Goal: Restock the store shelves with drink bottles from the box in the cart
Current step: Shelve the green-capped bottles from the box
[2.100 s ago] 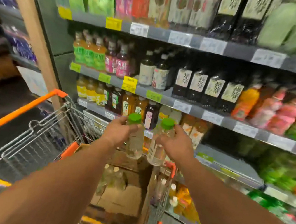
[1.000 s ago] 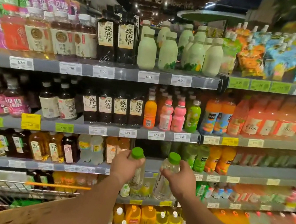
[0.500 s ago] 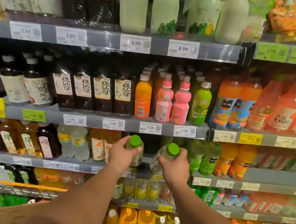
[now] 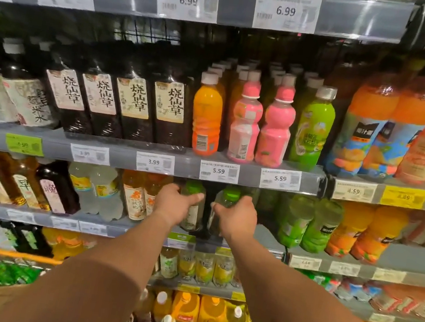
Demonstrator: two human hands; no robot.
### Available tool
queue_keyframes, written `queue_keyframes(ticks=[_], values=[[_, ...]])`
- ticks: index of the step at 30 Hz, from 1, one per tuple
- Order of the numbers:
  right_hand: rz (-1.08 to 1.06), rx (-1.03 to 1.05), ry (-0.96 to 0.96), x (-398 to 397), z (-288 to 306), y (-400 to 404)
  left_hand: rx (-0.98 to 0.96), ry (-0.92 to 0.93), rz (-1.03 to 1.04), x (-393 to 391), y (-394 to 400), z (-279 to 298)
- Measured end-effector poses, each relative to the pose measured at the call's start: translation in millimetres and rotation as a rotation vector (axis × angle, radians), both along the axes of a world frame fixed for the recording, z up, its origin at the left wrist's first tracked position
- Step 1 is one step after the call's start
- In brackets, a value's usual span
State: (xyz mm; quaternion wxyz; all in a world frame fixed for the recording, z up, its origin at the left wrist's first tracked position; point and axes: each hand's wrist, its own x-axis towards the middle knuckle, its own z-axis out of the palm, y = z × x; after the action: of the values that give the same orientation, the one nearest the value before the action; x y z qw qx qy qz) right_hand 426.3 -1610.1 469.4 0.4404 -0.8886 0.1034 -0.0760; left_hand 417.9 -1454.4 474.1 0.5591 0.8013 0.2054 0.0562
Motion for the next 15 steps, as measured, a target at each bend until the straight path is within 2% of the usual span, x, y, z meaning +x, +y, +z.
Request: queue_keyframes(ticks=[4,7,15], values=[[0.142,-0.226,0.134,21,6,10,-0.024,0.085,0.035,13,3,4],[0.287,-0.186,0.282,35,12,6,-0.097,0.140,0.042,22,5,5],[0.605,-0.403,0.366,51,27,-7,-0.059,0.225,-0.016,34,4,10]])
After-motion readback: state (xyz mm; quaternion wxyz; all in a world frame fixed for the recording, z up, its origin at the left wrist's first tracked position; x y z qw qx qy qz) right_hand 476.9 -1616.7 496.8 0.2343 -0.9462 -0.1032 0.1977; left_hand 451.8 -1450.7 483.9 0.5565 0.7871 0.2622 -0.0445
